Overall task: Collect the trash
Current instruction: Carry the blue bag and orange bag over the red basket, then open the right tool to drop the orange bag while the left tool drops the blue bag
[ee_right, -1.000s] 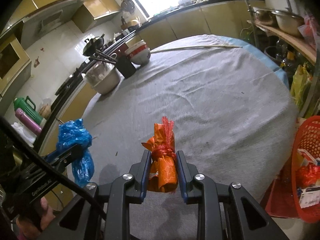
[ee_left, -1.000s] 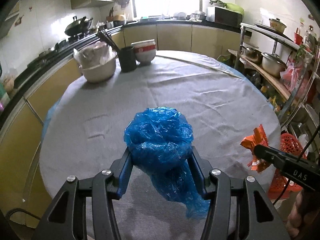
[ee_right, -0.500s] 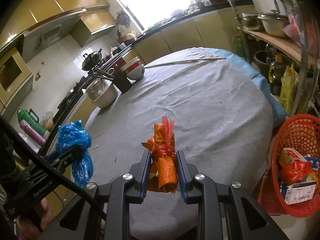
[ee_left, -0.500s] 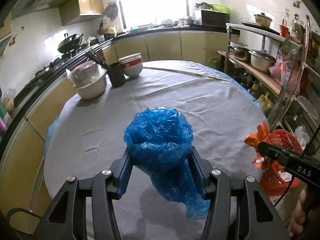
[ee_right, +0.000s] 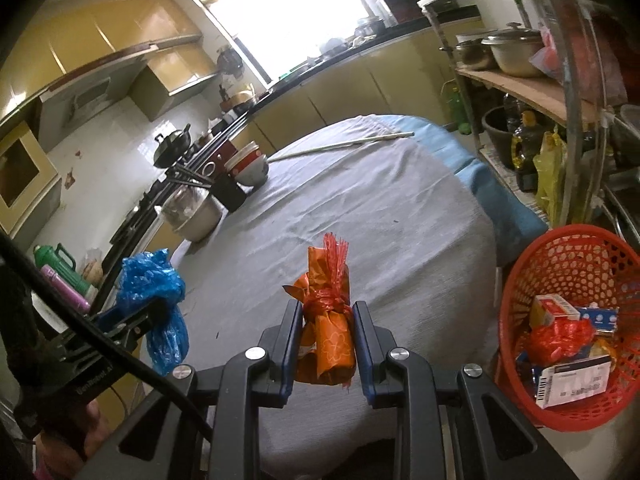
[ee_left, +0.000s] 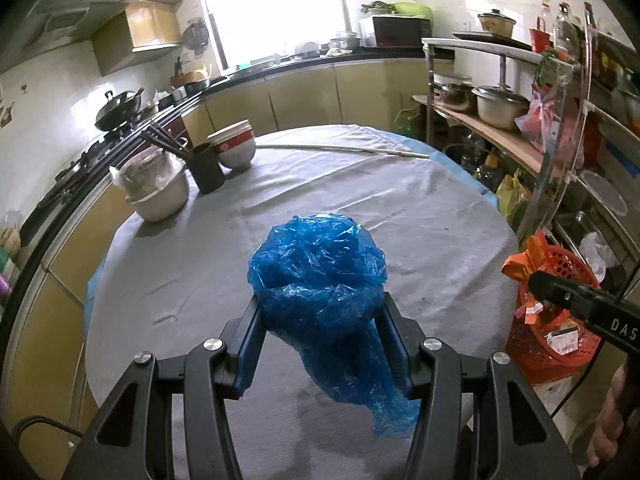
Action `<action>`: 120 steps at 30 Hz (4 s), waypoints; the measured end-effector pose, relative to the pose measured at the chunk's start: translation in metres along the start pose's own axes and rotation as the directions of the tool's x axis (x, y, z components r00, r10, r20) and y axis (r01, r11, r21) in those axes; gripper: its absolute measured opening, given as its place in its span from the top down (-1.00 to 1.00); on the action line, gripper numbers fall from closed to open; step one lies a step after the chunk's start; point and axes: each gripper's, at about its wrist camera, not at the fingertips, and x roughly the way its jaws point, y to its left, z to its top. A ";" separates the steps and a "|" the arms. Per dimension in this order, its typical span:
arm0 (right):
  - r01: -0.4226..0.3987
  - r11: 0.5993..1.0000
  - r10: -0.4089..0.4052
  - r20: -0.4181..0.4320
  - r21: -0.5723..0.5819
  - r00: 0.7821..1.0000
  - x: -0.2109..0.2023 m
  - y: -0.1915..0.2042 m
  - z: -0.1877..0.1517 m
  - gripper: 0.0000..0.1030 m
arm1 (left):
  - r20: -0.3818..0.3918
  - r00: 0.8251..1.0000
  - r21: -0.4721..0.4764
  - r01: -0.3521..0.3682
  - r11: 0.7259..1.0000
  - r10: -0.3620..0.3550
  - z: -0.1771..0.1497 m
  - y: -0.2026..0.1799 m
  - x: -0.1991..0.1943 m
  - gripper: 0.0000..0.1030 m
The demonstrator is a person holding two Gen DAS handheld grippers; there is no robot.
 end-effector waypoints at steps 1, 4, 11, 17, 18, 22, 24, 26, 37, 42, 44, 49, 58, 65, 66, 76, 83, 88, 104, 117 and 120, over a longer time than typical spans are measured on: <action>0.005 1.000 -0.005 0.008 0.004 1.000 -0.002 -0.003 0.001 0.47 | 0.000 1.000 0.007 0.003 1.000 -0.003 0.001 -0.003 0.000 -0.08; 0.022 1.000 -0.022 0.020 0.012 1.000 -0.007 -0.011 0.002 0.47 | 0.001 1.000 0.028 0.009 1.000 -0.009 0.002 -0.013 0.000 -0.08; 0.044 0.997 -0.046 0.042 0.059 0.998 -0.019 -0.035 0.004 0.47 | 0.002 1.000 0.074 0.031 0.997 -0.031 0.007 -0.036 0.001 -0.08; 0.063 0.994 -0.070 0.065 0.094 0.995 -0.032 -0.053 0.007 0.47 | 0.002 0.999 0.108 0.053 0.993 -0.053 0.009 -0.054 0.001 -0.08; 0.066 0.993 -0.073 0.068 0.101 0.995 -0.034 -0.056 0.007 0.47 | 0.003 0.998 0.112 0.056 0.992 -0.057 0.010 -0.057 0.001 -0.08; 0.078 0.990 -0.088 0.079 0.117 0.993 -0.039 -0.066 0.009 0.47 | 0.005 0.998 0.130 0.069 0.989 -0.070 0.012 -0.067 0.000 -0.08; 0.084 0.988 -0.095 0.086 0.127 0.992 -0.044 -0.072 0.010 0.47 | 0.008 0.997 0.139 0.073 0.988 -0.075 0.014 -0.072 0.000 -0.08; 0.090 0.987 -0.103 0.091 0.133 0.991 -0.046 -0.076 0.010 0.47 | 0.010 0.997 0.148 0.079 0.986 -0.081 0.015 -0.076 0.000 -0.08; 0.116 0.976 -0.138 0.112 0.182 0.984 -0.065 -0.102 0.012 0.47 | 0.016 0.993 0.207 0.113 0.972 -0.119 0.021 -0.108 -0.003 -0.08; 0.125 0.971 -0.152 0.119 0.203 0.981 -0.074 -0.112 0.010 0.47 | 0.020 0.991 0.236 0.126 0.963 -0.134 0.024 -0.123 -0.005 -0.08; 0.124 0.969 -0.152 0.121 0.214 0.981 -0.077 -0.117 0.009 0.47 | 0.018 0.990 0.246 0.132 0.960 -0.140 0.025 -0.129 -0.005 -0.08; 0.128 0.965 -0.161 0.132 0.230 0.978 -0.086 -0.125 0.008 0.47 | 0.013 0.987 0.267 0.148 0.952 -0.157 0.026 -0.144 -0.006 -0.08; 0.137 0.954 -0.179 0.141 0.266 0.974 -0.099 -0.143 0.003 0.47 | 0.009 0.984 0.312 0.164 0.936 -0.176 0.028 -0.171 -0.008 -0.08; 0.139 0.943 -0.190 0.145 0.302 0.971 -0.108 -0.160 -0.003 0.47 | 0.000 0.982 0.350 0.176 0.920 -0.187 0.028 -0.192 -0.006 -0.08; 0.140 0.942 -0.192 0.145 0.306 0.971 -0.110 -0.162 -0.004 0.47 | -0.001 0.982 0.355 0.177 0.918 -0.189 0.028 -0.195 -0.006 -0.08; 0.154 0.930 -0.211 0.142 0.334 0.967 -0.118 -0.176 -0.012 0.47 | -0.023 0.969 0.379 0.236 0.895 -0.245 0.027 -0.222 -0.001 -0.08; 0.171 0.922 -0.231 0.137 0.349 0.963 -0.120 -0.182 -0.014 0.47 | -0.041 0.953 0.381 0.293 0.877 -0.301 0.031 -0.240 0.005 -0.08; 0.185 0.910 -0.251 0.138 0.372 0.958 -0.124 -0.191 -0.015 0.46 | -0.050 0.947 0.390 0.310 0.867 -0.316 0.030 -0.254 0.008 -0.08; 0.207 0.889 -0.280 0.126 0.408 0.952 -0.130 -0.214 -0.013 0.45 | -0.088 0.937 0.421 0.343 0.840 -0.338 0.033 -0.289 0.022 -0.08; 0.220 0.875 -0.292 0.108 0.430 0.950 -0.133 -0.231 -0.011 0.45 | -0.124 0.925 0.438 0.376 0.816 -0.360 0.035 -0.312 0.031 -0.09; 0.220 0.874 -0.289 0.102 0.433 0.952 -0.133 -0.233 -0.010 0.45 | -0.137 0.921 0.439 0.386 0.812 -0.364 0.034 -0.315 0.034 -0.10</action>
